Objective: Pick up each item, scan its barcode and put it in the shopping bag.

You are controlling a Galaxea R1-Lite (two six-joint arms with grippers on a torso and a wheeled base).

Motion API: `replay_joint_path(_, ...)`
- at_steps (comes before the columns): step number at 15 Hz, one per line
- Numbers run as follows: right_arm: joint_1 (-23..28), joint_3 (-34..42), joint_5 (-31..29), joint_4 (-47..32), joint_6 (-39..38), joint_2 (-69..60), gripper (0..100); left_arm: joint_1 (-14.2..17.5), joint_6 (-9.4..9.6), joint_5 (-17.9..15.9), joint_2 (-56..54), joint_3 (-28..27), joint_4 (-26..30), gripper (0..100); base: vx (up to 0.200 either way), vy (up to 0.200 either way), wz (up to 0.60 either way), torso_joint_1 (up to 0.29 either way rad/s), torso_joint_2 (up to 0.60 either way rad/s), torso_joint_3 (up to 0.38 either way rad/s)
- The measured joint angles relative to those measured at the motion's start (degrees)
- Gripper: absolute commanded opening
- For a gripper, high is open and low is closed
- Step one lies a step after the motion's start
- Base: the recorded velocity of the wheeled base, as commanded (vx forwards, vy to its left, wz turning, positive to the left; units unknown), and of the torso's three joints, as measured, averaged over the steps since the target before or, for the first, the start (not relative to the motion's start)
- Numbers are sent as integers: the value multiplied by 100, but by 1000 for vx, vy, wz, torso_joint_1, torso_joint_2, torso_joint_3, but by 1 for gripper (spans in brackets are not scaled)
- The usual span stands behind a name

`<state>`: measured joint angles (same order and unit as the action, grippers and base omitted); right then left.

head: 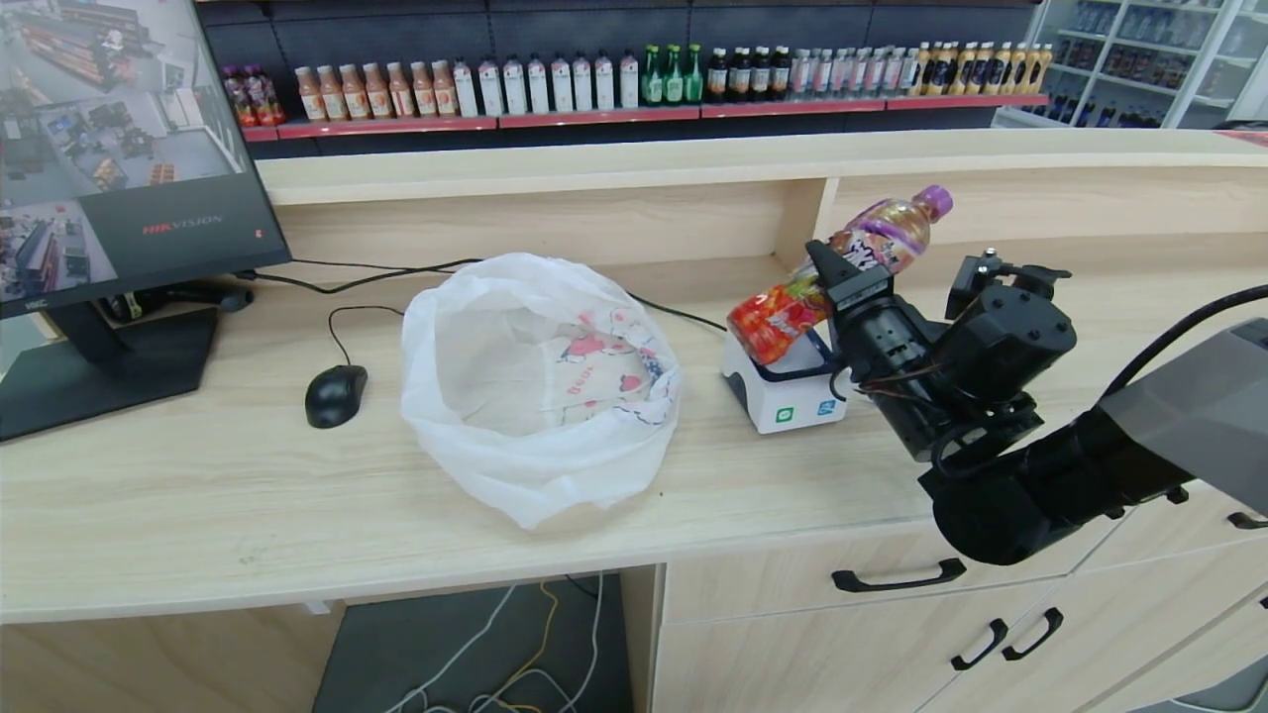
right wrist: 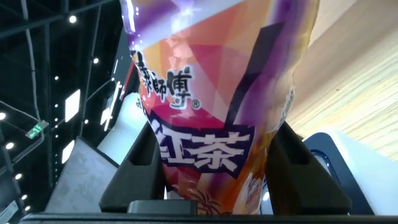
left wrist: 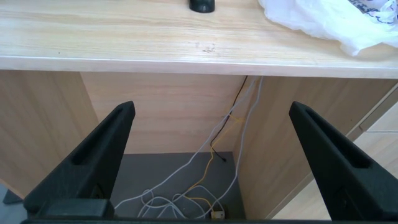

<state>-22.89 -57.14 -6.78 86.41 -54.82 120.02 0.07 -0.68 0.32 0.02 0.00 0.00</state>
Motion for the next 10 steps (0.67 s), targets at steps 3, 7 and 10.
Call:
replay_joint_path(3,40,0,16,0,-49,0,0,-2,2,0,-2,0,0,100,0,0,0,0,0,0)
replay_joint_path(7,55,41,-4,2,-52,-9,0,-2,2,0,-2,0,0,100,0,0,0,0,0,0)
replay_joint_path(10,62,99,-59,6,-52,-50,0,0,2,0,0,0,0,100,0,0,0,0,0,0)
